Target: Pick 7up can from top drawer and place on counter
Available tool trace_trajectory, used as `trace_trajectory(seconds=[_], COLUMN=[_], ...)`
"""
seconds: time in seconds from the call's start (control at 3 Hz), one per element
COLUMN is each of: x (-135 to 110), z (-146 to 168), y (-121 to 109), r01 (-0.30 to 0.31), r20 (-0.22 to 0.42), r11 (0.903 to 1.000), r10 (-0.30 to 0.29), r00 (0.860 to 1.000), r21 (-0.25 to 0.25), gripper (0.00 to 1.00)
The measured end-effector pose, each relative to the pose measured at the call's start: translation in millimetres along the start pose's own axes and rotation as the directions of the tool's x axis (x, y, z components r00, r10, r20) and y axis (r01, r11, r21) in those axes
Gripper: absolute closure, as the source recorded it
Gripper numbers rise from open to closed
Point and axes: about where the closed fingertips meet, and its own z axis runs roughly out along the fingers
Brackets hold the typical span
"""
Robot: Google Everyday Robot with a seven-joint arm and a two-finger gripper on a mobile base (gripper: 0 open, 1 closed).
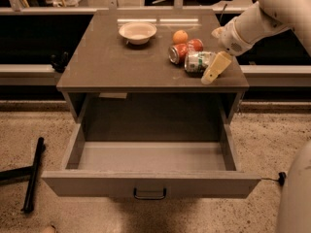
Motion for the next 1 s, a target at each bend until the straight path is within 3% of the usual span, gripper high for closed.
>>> trace_trajectory(seconds=[0.67,1.0], x=[26.3,29.8], z=[-48.4,-53.4], y=[0.0,0.1], r01=[-0.050,-0.054], r20=[0.007,0.006], r11=[0.9939,0.9926], r10=[0.049,0.054], r00=[0.999,0.999], r21=[0.098,0.108], gripper=[0.00,0.00])
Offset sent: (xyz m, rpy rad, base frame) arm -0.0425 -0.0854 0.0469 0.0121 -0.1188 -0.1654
